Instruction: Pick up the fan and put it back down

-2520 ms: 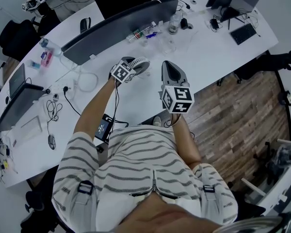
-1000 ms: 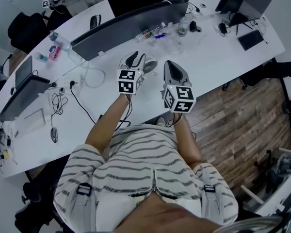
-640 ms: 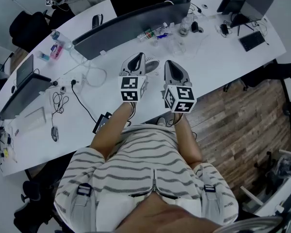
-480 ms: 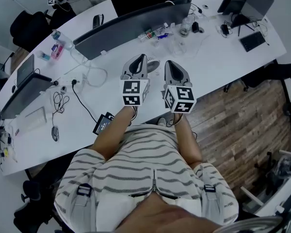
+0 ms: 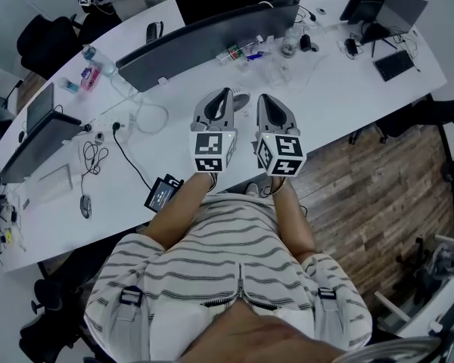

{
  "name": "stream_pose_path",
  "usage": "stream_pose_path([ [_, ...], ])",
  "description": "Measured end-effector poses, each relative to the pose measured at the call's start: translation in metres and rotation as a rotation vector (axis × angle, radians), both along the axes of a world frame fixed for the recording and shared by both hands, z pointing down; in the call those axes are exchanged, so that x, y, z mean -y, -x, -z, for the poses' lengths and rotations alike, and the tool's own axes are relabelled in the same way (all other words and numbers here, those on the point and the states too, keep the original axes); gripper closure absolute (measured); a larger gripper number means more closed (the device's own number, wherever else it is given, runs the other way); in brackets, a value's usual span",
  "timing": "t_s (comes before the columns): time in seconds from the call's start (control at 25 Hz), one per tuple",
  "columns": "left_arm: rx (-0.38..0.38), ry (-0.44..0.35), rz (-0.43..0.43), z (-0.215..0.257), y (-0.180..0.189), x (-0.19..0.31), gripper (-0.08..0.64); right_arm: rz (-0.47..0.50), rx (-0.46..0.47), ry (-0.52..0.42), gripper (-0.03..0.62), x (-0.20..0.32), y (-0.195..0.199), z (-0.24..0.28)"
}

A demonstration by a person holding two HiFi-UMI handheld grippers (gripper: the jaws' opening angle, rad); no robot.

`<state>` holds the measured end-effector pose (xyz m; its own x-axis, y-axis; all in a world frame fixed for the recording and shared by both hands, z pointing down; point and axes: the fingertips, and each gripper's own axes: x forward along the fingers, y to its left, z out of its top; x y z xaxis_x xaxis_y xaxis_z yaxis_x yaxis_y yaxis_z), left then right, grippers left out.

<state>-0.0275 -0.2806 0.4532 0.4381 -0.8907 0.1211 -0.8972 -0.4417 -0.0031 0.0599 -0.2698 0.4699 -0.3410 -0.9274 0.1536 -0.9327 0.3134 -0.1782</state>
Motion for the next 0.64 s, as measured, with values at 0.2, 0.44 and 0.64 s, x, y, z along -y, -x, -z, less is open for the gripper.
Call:
stream_pose_path([
  [0.2,0.004,-0.008,0.000,0.003,-0.003,-0.005,0.552,0.005,0.000,-0.005,0.581,-0.002,0.001,0.002],
  [0.44,-0.001,-0.006,0.011,0.002,-0.003,-0.014,0.552,0.003,0.002,-0.019,0.581,-0.006,0.000,0.004],
  [0.64,-0.007,-0.007,0.016,0.004,0.000,-0.015,0.552,0.000,-0.002,-0.024,0.581,-0.008,0.001,0.006],
])
